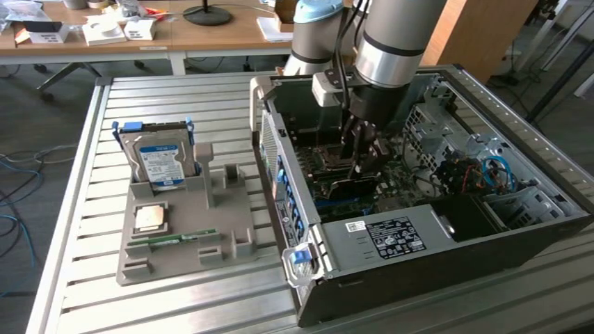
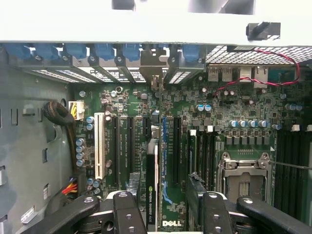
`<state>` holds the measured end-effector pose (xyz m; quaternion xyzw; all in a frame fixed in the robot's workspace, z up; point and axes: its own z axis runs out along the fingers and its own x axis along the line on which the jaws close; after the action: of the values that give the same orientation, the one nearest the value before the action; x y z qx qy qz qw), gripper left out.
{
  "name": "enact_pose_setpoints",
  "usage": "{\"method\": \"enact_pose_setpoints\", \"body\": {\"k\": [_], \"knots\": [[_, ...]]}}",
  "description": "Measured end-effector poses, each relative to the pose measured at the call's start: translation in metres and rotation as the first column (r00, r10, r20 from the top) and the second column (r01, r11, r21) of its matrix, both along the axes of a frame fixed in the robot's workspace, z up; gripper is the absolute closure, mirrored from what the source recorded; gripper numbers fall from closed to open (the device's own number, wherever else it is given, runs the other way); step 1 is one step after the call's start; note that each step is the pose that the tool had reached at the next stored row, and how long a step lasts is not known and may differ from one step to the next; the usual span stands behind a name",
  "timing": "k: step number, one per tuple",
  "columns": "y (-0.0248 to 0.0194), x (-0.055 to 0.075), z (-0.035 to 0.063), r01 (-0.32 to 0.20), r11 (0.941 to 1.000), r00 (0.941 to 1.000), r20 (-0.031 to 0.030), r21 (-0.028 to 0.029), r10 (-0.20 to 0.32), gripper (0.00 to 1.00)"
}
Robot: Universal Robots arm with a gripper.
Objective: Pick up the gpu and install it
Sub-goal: 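Insert the gpu into the slot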
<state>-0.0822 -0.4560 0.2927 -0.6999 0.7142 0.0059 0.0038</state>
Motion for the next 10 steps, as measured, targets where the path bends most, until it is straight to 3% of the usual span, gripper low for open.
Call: {"method": "enact_pose_setpoints", "body": {"k": [10], "knots": [[0.0009,0.0,0.0013,0.0,1.0,1.0,0.0,-0.001,0.0,0.49]]}}
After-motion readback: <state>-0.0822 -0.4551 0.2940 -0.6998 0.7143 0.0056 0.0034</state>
